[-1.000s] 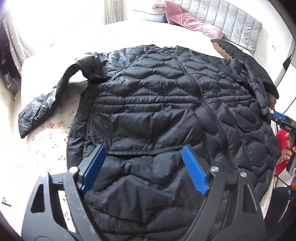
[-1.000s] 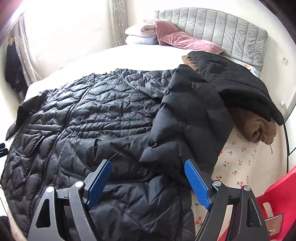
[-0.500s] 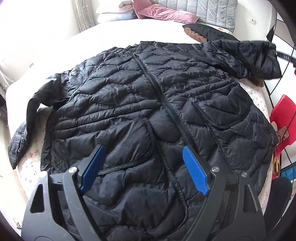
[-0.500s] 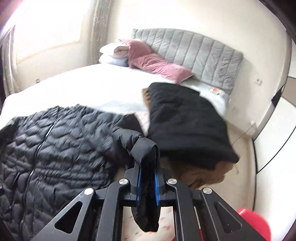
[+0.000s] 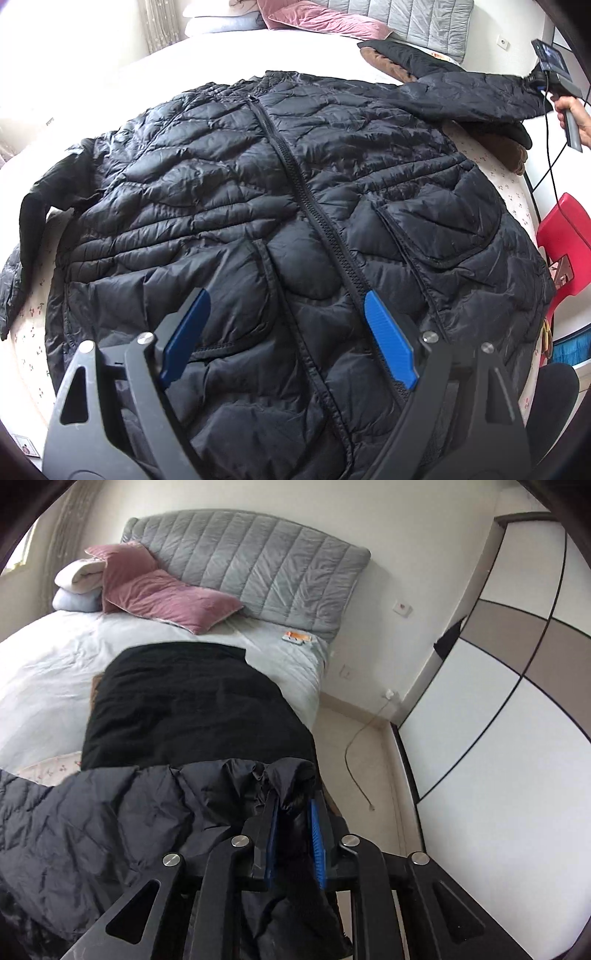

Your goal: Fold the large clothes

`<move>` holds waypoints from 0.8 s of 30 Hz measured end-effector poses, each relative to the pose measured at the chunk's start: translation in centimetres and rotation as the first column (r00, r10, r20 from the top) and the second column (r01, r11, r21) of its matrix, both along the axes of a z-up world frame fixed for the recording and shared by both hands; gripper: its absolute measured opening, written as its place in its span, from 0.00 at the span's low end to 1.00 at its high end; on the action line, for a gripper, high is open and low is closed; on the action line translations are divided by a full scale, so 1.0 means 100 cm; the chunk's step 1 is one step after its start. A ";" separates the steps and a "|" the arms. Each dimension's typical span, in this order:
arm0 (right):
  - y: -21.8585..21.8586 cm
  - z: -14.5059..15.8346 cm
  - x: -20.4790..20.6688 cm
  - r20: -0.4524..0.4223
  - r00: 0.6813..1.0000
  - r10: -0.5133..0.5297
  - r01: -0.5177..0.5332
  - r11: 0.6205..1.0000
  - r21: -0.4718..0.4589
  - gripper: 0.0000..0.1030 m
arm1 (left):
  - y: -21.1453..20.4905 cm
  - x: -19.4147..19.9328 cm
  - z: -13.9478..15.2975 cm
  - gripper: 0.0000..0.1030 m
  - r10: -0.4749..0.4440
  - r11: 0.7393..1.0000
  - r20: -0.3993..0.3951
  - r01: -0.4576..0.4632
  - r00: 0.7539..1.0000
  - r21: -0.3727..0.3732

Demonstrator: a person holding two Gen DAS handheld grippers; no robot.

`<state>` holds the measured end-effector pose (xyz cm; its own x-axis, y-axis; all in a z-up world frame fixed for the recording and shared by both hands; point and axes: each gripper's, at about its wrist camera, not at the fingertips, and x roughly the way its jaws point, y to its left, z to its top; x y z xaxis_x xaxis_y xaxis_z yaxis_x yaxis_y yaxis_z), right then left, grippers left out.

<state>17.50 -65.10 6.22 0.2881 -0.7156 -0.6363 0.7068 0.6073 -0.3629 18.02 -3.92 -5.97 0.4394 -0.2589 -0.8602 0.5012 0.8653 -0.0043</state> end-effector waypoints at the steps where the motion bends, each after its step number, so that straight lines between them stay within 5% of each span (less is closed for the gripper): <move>1: -0.009 -0.017 -0.002 -0.031 0.999 -0.043 0.044 0.999 0.023 0.25 | 0.005 0.002 -0.001 0.83 0.012 1.000 -0.006 -0.012 1.000 0.003; 6: -0.020 -0.041 -0.025 0.017 0.997 -0.073 0.067 0.976 0.209 0.45 | 0.041 0.017 0.012 0.83 0.092 0.996 -0.006 -0.092 0.996 -0.021; 8: -0.009 -0.030 -0.028 0.049 0.998 -0.050 0.039 0.976 0.214 0.58 | 0.062 0.025 0.019 0.83 0.141 0.990 -0.001 -0.141 0.990 -0.026; 13: 0.045 0.009 -0.027 0.124 0.990 0.070 -0.093 0.976 0.195 0.70 | 0.132 0.038 0.036 0.83 0.291 0.956 0.009 -0.291 0.957 -0.027; 18: 0.105 0.032 -0.023 0.176 0.960 0.216 -0.252 0.944 0.215 0.73 | 0.221 0.049 0.038 0.83 0.468 0.884 0.013 -0.468 0.883 -0.012; 24: 0.173 0.021 -0.019 0.194 0.914 0.357 -0.401 0.870 0.287 0.73 | 0.328 0.068 0.016 0.83 0.655 0.749 -0.052 -0.657 0.754 -0.089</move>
<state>15.58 -47.81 8.31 0.5925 -0.3029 -0.7464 0.4265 0.9041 -0.0283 24.83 28.87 -4.41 0.5178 0.0074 -0.8555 -0.1908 0.9758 -0.1071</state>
